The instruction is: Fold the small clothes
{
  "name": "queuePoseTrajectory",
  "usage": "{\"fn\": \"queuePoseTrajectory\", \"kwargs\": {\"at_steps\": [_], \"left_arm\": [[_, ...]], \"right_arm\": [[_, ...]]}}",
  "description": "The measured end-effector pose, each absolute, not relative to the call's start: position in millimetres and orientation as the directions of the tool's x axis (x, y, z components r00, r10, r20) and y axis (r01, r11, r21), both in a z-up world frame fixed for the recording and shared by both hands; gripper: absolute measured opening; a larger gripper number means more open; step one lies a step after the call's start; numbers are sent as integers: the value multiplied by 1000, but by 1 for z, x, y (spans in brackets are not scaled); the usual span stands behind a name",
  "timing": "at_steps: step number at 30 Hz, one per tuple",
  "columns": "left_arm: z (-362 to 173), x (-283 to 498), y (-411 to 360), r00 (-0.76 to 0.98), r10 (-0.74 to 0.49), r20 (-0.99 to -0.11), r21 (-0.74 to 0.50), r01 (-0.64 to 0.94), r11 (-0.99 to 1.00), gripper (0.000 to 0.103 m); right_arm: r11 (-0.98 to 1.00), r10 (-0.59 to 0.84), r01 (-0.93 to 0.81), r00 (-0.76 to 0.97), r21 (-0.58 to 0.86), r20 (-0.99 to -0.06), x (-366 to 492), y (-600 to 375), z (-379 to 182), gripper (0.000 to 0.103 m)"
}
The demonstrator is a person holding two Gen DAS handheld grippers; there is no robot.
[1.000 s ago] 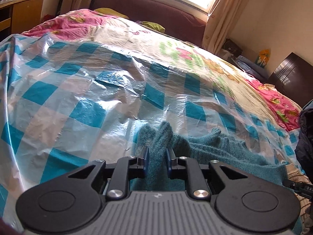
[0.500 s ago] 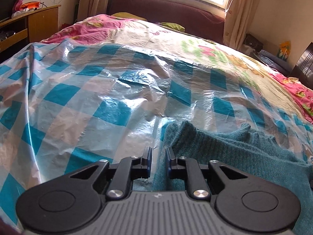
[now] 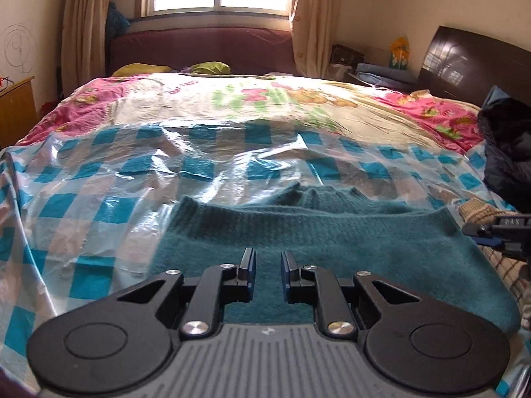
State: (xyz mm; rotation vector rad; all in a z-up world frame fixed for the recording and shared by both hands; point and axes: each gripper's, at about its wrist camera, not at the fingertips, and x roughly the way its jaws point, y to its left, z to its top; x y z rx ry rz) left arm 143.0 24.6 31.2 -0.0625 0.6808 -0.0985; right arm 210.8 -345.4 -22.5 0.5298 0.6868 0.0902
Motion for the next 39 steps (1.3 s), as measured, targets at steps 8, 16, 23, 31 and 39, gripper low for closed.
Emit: {"fn": "queuePoseTrajectory", "kwargs": {"at_steps": [8, 16, 23, 31, 39], "left_arm": [[17, 142, -24, 726, -123, -676, -16, 152, 988, 23], [22, 144, 15, 756, -64, -651, -42, 48, 998, 23], [11, 158, 40, 790, -45, -611, -76, -3, 997, 29], [-22, 154, 44, 764, 23, -644, -31, -56, 998, 31], [-20, 134, 53, 758, 56, -650, -15, -87, 996, 31]], "right_arm": [[928, 278, -13, 690, 373, -669, 245, -317, -34, 41], [845, 331, 21, 764, 534, -553, 225, -349, -16, 9], [801, 235, 164, 799, 576, -554, 225, -378, -26, 8], [894, 222, 88, 765, 440, -605, 227, -343, -31, 9], [916, 218, 82, 722, 393, -657, 242, -338, -37, 14]]}}
